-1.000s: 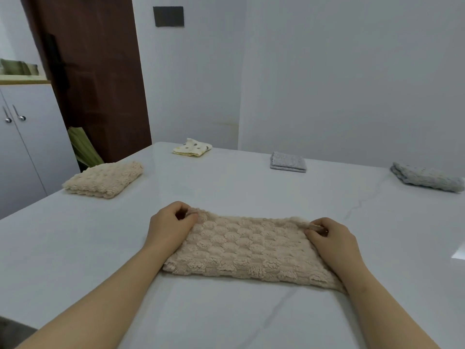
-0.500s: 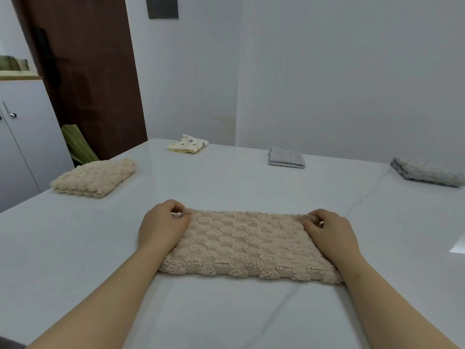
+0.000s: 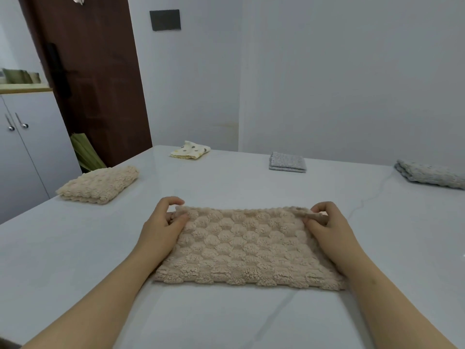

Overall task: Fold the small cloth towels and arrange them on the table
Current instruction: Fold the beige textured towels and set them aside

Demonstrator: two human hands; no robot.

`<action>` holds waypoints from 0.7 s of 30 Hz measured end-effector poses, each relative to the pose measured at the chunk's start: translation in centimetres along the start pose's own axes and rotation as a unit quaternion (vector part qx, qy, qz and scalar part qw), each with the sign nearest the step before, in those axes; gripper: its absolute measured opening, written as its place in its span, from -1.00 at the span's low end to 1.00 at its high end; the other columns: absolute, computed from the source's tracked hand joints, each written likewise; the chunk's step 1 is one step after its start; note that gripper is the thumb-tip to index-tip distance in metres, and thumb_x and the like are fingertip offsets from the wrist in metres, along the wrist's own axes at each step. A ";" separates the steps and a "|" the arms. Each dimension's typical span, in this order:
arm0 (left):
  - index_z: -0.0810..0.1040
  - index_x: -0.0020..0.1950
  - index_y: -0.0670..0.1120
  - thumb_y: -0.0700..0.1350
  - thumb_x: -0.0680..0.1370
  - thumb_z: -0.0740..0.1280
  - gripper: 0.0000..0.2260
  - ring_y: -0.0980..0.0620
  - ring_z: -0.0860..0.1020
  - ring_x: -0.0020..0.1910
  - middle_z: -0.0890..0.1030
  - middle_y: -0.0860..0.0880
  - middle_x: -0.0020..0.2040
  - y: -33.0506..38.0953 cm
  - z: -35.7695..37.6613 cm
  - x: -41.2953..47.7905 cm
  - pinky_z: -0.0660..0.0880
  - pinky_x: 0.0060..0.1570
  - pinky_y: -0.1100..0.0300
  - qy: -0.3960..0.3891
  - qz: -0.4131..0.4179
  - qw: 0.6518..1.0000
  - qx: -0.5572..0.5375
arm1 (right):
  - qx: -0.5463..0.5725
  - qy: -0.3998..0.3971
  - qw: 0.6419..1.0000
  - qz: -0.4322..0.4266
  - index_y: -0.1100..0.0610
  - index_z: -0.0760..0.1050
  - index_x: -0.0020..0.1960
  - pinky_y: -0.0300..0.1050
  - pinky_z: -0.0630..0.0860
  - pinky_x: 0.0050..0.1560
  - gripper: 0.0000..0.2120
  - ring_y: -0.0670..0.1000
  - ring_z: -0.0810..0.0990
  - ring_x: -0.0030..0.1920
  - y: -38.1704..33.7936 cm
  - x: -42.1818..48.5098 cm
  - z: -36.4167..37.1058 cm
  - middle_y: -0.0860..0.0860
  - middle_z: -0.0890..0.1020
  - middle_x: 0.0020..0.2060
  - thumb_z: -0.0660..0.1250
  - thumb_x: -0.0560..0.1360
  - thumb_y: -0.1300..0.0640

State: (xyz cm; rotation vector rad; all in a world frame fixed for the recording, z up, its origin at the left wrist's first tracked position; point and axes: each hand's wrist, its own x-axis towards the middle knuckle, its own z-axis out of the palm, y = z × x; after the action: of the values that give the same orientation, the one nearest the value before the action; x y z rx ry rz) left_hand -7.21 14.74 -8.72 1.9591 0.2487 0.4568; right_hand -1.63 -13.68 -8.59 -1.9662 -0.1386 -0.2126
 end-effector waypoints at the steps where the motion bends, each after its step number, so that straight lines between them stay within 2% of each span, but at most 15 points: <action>1: 0.46 -0.05 0.18 -0.12 0.54 0.29 -0.83 -0.05 0.47 -0.34 0.57 -0.08 -0.23 0.0 -0.2 0.0 0.44 -0.25 0.10 -0.008 -0.006 0.999 -0.036 | 0.029 -0.005 0.999 -0.011 -0.10 0.40 -0.11 -0.09 0.44 -0.18 -0.76 0.01 0.50 -0.28 0.0 -0.1 0.0 0.00 0.62 -0.19 0.25 0.50 0.25; 3: 0.53 -0.07 0.17 -0.10 0.53 0.31 -0.86 -0.12 0.56 -0.18 0.62 -0.12 -0.14 0.1 -0.3 0.0 0.51 -0.08 -0.03 -0.014 -0.007 0.998 -0.055 | 0.042 -0.013 0.998 -0.043 -0.17 0.45 -0.06 -0.14 0.46 -0.03 -0.67 -0.06 0.55 -0.16 0.0 -0.1 0.0 -0.08 0.62 -0.12 0.26 0.50 0.30; 5: 0.57 -0.14 0.07 -0.10 0.51 0.33 -0.92 -0.14 0.58 -0.10 0.63 -0.09 -0.14 0.5 -0.4 0.1 0.50 0.02 -0.07 0.003 -0.007 0.999 -0.044 | 0.046 -0.006 0.997 -0.063 -0.13 0.51 -0.11 -0.30 0.45 -0.03 -0.68 -0.24 0.55 -0.14 -0.1 -0.2 -0.1 -0.18 0.61 -0.14 0.28 0.48 0.32; 8: 0.55 -0.22 -0.05 -0.11 0.52 0.33 -0.88 -0.06 0.51 -0.23 0.56 -0.06 -0.28 1.1 -0.5 0.5 0.47 -0.13 0.03 0.024 -0.020 0.997 -0.070 | 0.076 0.014 0.995 -0.058 -0.04 0.57 -0.22 -0.50 0.45 -0.19 -0.74 -0.28 0.56 -0.24 -0.1 -0.1 -0.3 -0.18 0.64 -0.30 0.34 0.44 0.32; 11: 0.52 -0.25 -0.11 -0.14 0.53 0.30 -0.84 0.00 0.41 -0.33 0.47 -0.05 -0.34 1.5 -0.9 1.0 0.36 -0.26 0.13 0.034 -0.041 0.994 -0.091 | 0.104 0.032 0.993 -0.050 0.02 0.58 -0.23 -0.43 0.48 -0.25 -0.82 -0.15 0.56 -0.26 -0.1 -0.1 -0.6 -0.08 0.63 -0.30 0.39 0.41 0.30; 14: 0.51 -0.25 -0.14 -0.24 0.52 0.30 -0.86 0.02 0.37 -0.38 0.45 -0.06 -0.36 1.8 -1.4 1.2 0.31 -0.34 0.20 0.039 -0.050 0.993 -0.095 | 0.135 0.041 0.989 -0.041 0.09 0.56 -0.25 -0.39 0.49 -0.36 -0.88 -0.20 0.55 -0.39 -0.4 -0.3 -0.8 -0.03 0.60 -0.36 0.42 0.40 0.27; 16: 0.49 -0.25 -0.14 -0.32 0.51 0.27 -0.84 0.03 0.34 -0.40 0.43 -0.06 -0.37 1.8 -1.6 1.2 0.29 -0.37 0.22 0.033 -0.057 0.993 -0.102 | 0.145 0.048 0.988 -0.032 0.12 0.52 -0.30 -0.34 0.48 -0.40 -0.85 -0.19 0.53 -0.44 -0.6 -0.3 -0.7 -0.06 0.57 -0.43 0.43 0.40 0.24; 18: 0.47 -0.26 -0.14 -0.38 0.50 0.25 -0.81 0.03 0.34 -0.40 0.42 -0.07 -0.38 1.7 -1.9 1.2 0.28 -0.36 0.21 0.028 -0.064 0.992 -0.108 | 0.160 0.059 0.985 -0.027 0.15 0.47 -0.34 -0.24 0.48 -0.34 -0.81 -0.11 0.52 -0.40 -0.8 -0.2 -0.6 -0.03 0.54 -0.44 0.45 0.38 0.21; 21: 0.44 -0.27 -0.13 -0.40 0.50 0.23 -0.77 0.03 0.30 -0.42 0.38 -0.06 -0.40 2.0 -2.1 1.5 0.25 -0.40 0.21 0.023 -0.073 0.988 -0.134 | 0.178 0.077 0.981 -0.025 0.17 0.42 -0.30 -0.02 0.45 -0.17 -0.77 0.04 0.47 -0.28 -1.3 -0.1 -0.7 0.12 0.49 -0.33 0.46 0.37 0.15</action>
State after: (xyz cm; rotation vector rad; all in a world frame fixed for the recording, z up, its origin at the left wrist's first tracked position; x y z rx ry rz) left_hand -6.86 16.19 -5.86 1.6561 0.3396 0.4178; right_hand -2.07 -13.81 -7.14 -1.5855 -0.1159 -0.3472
